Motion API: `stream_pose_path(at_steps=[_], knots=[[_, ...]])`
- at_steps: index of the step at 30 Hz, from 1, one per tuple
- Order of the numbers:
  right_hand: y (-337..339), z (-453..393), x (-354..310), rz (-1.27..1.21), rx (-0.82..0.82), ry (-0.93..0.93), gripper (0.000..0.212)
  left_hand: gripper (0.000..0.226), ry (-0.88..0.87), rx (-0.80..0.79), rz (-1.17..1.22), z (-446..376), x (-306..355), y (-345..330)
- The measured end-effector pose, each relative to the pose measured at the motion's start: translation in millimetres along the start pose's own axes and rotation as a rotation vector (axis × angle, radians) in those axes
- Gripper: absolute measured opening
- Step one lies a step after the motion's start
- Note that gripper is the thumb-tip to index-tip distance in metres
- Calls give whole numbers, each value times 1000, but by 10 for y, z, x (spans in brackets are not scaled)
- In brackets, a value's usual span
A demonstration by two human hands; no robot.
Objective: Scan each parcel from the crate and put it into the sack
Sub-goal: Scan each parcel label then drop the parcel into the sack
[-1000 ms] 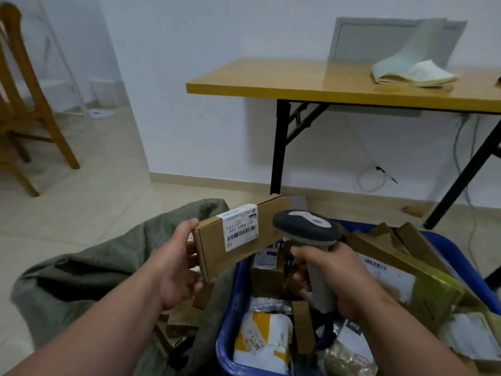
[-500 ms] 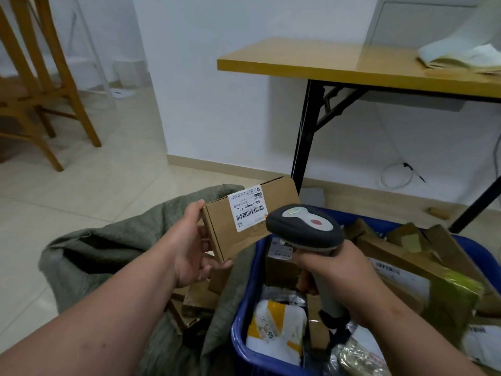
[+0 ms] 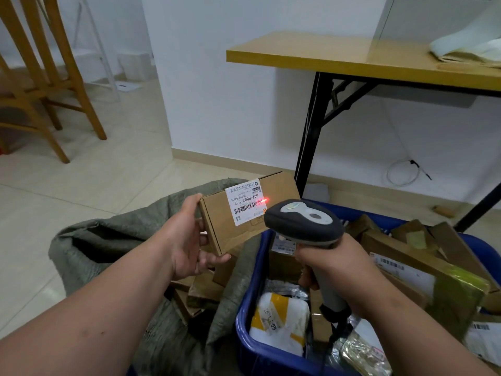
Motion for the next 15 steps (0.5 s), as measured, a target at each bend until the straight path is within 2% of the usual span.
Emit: stream_pose_path(at_steps=[4,8,12,15], knots=[[-50,0,-31,12,-28,-3,6,79,-11,-8,3,35,12,37],[-51,-26,-26,-54,28,-24,1,73,-77,44,62,126,123,279],[-86,-67,8,-120,43,-49,4,67,-241,251,120,266,357,806],[-147,-116,15,-123,43,-54,4,68,-303,448,69,384,389,1220]])
Point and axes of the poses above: each hand's wrist, its own z-axis away from the middle knuckle, its own y-axis out of the back of the hand, x = y × z, the point moved 10 cm from there along -z, towards the middle knuckle, and after that the axes turned 3 degrees about -x, right-handed, at the moved point
